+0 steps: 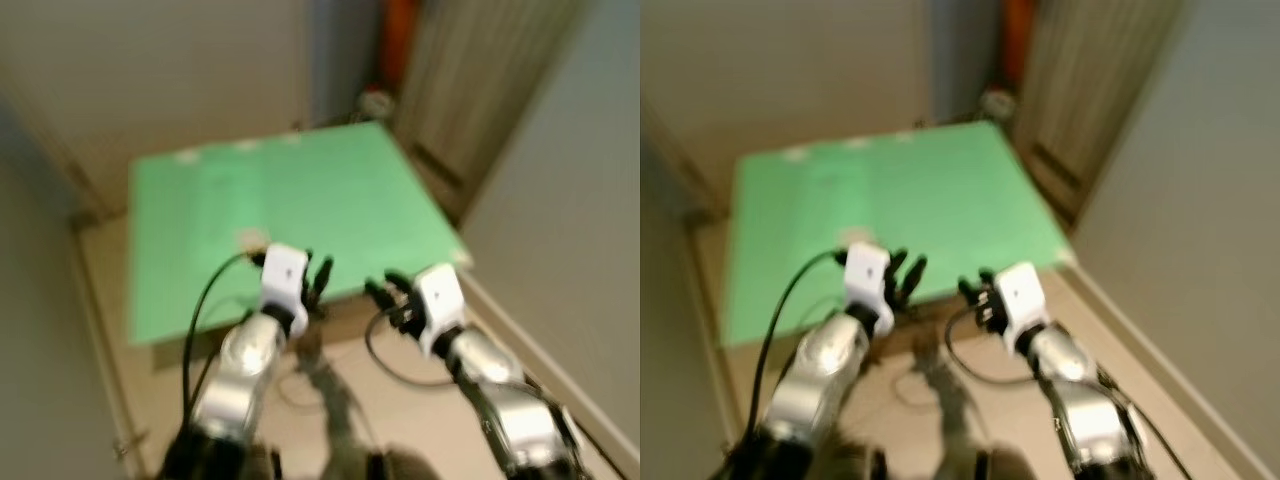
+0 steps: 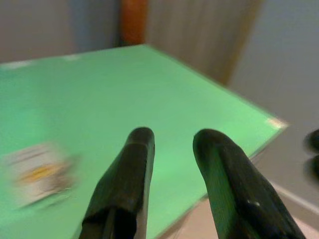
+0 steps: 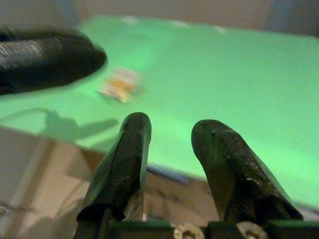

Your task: Hang keys on a hook

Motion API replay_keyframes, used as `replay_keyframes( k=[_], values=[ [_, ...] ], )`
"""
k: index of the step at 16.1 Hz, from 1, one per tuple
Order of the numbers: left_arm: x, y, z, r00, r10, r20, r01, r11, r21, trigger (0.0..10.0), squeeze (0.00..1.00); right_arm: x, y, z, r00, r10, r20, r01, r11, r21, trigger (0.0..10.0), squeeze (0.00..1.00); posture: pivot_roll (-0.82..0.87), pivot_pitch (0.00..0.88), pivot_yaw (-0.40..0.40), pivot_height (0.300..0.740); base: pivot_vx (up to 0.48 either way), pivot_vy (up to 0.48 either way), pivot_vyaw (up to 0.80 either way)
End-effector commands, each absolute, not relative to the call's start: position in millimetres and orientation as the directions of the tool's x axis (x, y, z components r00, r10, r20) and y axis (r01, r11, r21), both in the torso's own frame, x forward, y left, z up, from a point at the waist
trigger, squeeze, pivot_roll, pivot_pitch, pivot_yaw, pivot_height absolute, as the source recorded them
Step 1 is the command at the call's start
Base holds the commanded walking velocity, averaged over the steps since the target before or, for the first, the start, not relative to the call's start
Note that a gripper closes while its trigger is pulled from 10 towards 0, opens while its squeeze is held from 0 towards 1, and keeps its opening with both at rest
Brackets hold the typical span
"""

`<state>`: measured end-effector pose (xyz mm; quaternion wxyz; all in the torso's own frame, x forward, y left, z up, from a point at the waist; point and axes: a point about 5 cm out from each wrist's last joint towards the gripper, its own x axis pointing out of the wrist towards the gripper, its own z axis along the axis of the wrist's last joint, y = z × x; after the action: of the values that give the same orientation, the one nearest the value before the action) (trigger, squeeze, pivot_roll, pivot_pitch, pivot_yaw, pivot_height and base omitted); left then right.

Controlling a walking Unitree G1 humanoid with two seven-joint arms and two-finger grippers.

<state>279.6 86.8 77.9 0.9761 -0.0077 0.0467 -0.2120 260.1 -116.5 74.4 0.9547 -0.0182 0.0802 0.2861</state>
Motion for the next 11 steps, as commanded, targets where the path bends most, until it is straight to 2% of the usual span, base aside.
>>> replay_keyframes(
  k=[1,4,7,8,10,11],
  values=[
    [276.9,83.5,75.8,0.902,-0.423,-0.088,0.42,0.906,-0.05,10.0,0.0,259.1,-120.7,74.4,0.829,0.535,-0.162,-0.541,0.841,0.004,10.0,0.0,-0.01,0.127,0.0,0.74,0.0,0.0,0.0],
    [274.8,83.4,73.0,0.901,-0.425,-0.089,0.422,0.905,-0.05,10.0,0.0,258.2,-120.3,73.2,0.829,0.536,-0.16,-0.541,0.841,0.011,10.0,0.0,-0.01,0.126,0.001,0.74,0.0,0.0,0.0],
    [271.6,86.9,69.3,0.9,-0.425,-0.095,0.42,0.905,-0.069,10.0,0.0,256.6,-116.6,75.7,0.817,0.56,-0.139,-0.563,0.826,0.013,10.0,0.0,0.0,0.134,0.005,0.74,0.0,0.0,0.8],
    [271.1,88.0,68.7,0.9,-0.426,-0.096,0.42,0.904,-0.077,10.0,0.0,257.1,-114.7,75.5,0.816,0.561,-0.14,-0.566,0.825,0.011,10.0,0.0,0.0,0.137,0.009,0.74,0.0,0.0,0.0],
    [270.9,88.3,69.8,0.897,-0.433,-0.09,0.427,0.901,-0.077,10.0,0.0,259.6,-117.0,71.2,0.832,0.526,-0.173,-0.541,0.84,-0.044,10.0,0.0,0.0,0.139,0.009,0.74,0.283,0.0,0.8],
    [271.0,88.4,70.4,0.897,-0.434,-0.088,0.428,0.901,-0.076,10.0,0.0,261.0,-118.6,71.1,0.846,0.503,-0.174,-0.515,0.857,-0.027,10.0,0.0,0.0,0.141,0.009,0.74,0.311,0.0,0.0]
  ],
)
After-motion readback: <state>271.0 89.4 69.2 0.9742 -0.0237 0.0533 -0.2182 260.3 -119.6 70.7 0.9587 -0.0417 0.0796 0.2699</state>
